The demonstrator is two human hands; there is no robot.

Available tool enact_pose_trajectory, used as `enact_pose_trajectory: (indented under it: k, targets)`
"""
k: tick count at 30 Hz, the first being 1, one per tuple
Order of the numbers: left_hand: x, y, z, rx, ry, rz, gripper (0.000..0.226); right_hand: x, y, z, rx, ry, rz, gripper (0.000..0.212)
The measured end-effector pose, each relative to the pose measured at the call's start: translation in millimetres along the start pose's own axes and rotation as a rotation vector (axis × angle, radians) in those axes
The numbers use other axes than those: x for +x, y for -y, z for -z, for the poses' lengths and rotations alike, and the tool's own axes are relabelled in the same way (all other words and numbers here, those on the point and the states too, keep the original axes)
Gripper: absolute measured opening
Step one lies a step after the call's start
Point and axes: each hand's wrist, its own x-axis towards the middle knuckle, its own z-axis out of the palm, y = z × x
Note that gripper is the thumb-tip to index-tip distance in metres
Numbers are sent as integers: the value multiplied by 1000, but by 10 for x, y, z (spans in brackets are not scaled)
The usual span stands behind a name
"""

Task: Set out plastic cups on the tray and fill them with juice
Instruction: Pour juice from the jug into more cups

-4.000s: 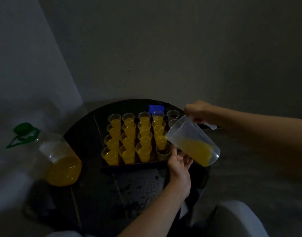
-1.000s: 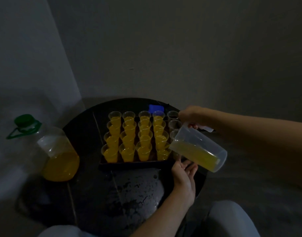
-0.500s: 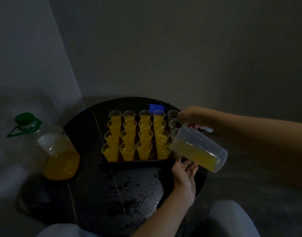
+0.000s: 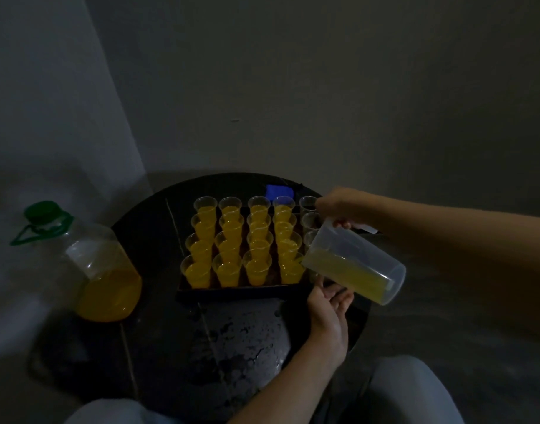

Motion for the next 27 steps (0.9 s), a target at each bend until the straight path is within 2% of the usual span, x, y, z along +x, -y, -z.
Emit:
enact_pose_trajectory:
  k: [13,23,27]
  targets:
    - [-20,-28,49,78,9,-42,35,-2,-89,-10,-2,-11,48,24]
    - [30,-157,27,204,-5,-122,44,-138,-226,124,182,-109,17,29]
    - [0,-406,17,306,28,-199,46,-197,-177,197,304,-167,70,22]
